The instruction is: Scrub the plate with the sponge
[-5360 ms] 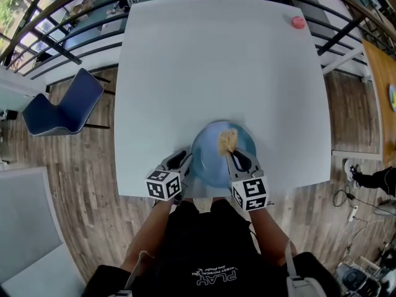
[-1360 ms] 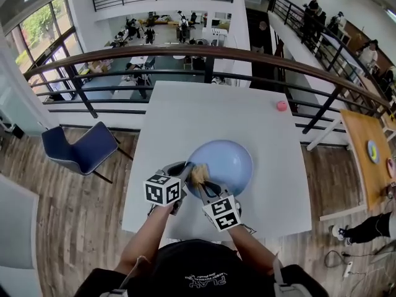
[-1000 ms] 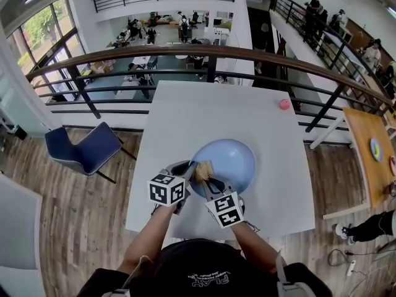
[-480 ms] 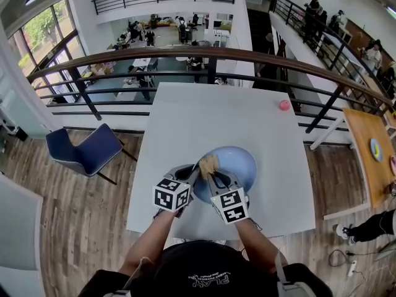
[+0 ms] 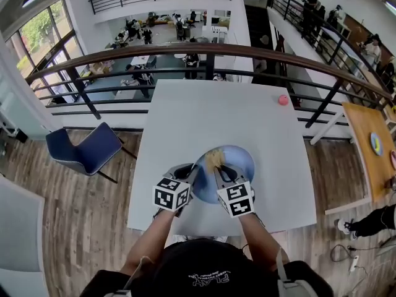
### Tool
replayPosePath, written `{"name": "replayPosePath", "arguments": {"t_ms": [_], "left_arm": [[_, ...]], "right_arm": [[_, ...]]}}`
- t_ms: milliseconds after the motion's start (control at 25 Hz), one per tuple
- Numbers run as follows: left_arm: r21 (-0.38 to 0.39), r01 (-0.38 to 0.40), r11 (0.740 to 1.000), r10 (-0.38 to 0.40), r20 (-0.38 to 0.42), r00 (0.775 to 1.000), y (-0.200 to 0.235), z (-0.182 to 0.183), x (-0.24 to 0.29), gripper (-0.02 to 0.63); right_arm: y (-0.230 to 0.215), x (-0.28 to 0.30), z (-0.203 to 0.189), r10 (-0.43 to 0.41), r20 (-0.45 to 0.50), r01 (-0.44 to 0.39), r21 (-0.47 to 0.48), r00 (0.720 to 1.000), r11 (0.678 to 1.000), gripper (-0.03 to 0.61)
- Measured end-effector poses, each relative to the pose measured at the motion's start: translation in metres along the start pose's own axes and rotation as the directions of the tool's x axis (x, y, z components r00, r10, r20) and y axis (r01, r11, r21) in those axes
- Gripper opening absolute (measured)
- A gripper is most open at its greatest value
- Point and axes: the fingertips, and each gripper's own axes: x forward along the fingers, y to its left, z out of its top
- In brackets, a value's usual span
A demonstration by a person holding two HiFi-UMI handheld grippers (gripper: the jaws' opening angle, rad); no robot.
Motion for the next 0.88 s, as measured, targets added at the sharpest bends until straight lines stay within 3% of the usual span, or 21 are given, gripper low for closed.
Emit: {"name": "replayPosePath", "arguments": {"t_ms": [880], "left_arm": [[-0.052,-0.002,0.999,0.002,-0.005,1.0,0.014,-0.003,-0.004,0.035]], "right_arm": [[-0.055,-0.018,-0.044,-0.183,-0.093,0.192,0.096,0.979,0.977,0.044]]}}
